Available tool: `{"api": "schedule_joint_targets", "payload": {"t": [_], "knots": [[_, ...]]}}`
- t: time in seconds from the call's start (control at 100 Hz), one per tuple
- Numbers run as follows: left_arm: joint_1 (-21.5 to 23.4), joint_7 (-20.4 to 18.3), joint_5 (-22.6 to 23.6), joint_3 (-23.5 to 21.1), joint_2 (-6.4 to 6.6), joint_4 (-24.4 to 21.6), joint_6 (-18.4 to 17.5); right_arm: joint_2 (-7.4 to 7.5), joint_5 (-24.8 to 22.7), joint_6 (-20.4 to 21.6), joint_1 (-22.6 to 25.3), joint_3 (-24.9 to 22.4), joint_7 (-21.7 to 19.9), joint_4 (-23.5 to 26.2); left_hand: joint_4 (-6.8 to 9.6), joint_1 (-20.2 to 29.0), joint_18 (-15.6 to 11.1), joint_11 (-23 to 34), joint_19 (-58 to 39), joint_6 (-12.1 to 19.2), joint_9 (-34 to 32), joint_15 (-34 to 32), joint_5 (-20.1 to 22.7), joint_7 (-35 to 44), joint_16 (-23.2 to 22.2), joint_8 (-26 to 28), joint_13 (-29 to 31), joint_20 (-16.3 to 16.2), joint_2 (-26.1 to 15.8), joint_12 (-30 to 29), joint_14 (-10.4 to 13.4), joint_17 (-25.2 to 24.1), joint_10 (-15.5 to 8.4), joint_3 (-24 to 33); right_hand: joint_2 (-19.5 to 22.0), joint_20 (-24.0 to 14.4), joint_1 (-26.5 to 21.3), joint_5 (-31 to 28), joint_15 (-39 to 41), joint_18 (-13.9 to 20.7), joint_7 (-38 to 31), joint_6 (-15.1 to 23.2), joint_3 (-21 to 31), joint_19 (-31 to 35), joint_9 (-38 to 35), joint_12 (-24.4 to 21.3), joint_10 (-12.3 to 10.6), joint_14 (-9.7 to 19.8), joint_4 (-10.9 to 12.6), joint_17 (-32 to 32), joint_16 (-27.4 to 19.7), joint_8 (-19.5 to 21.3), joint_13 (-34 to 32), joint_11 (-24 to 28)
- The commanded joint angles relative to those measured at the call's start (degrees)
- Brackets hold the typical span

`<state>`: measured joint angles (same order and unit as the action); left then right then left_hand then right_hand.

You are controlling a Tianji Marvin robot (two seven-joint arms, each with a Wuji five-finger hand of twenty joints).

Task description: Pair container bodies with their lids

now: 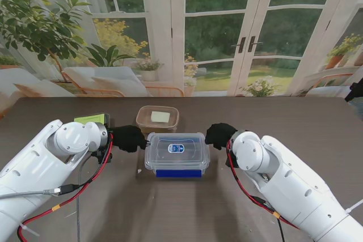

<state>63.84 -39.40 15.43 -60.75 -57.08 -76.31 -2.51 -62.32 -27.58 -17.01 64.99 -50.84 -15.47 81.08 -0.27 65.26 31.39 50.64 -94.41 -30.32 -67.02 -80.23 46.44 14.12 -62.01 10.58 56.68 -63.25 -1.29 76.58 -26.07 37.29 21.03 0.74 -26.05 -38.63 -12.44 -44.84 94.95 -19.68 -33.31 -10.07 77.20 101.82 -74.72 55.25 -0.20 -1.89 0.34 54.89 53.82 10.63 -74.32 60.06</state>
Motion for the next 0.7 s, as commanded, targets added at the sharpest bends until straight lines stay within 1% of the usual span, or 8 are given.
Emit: {"api": "schedule_joint_targets", "payload": {"t": [0.0,0.44,0.69], "knots": [[-0.59,-1.28,-0.20,0.13,-0.28,0.01,-0.28,-0.38,0.09,0.10,0.41,0.06,-0.85,0.12,0.17,2.46,-2.33,1.04,0.17,-0.44,0.13,-1.43,0.93,-0.75,-1.19,-0.58,0.63,-0.50,-1.57,0.10,-1.88,-0.57,0.65,-0.77,1.74,0.99,-0.01,1.24,1.64,-2.07,1.51,6.65,0.38,1.51,-1.42,-0.72,2.88,1.19,-1.29,10.05,-0.31,-0.82,-0.88,-0.12],[-2.69,-1.84,-1.08,2.08,-0.39,2.06,-0.91,-0.45,-0.04,0.20,0.98,-0.65,-0.24,0.15,0.19,2.42,-2.40,1.07,0.15,-0.27,0.17,-1.53,0.98,-0.54,-1.13,-0.47,0.63,-0.45,-1.59,0.10,-1.69,-0.57,0.55,-0.76,1.68,1.00,0.00,1.34,1.74,-2.42,1.44,6.33,0.34,1.38,-1.45,-0.88,2.95,0.97,-1.31,9.97,-0.27,-0.79,-0.87,-0.02],[-2.63,-2.51,-0.46,2.20,-0.13,1.17,-0.82,-0.40,-0.20,0.11,1.33,-1.01,-0.22,0.26,0.18,2.34,-2.45,1.10,0.14,-0.17,0.24,-1.53,1.00,-0.49,-1.09,-0.45,0.63,-0.43,-1.62,0.10,-1.74,-0.57,0.50,-0.79,1.75,1.04,0.07,1.28,1.73,-2.48,1.46,6.28,0.29,1.38,-1.42,-1.02,3.04,1.04,-1.33,10.01,-0.25,-0.81,-0.87,-0.13]]}}
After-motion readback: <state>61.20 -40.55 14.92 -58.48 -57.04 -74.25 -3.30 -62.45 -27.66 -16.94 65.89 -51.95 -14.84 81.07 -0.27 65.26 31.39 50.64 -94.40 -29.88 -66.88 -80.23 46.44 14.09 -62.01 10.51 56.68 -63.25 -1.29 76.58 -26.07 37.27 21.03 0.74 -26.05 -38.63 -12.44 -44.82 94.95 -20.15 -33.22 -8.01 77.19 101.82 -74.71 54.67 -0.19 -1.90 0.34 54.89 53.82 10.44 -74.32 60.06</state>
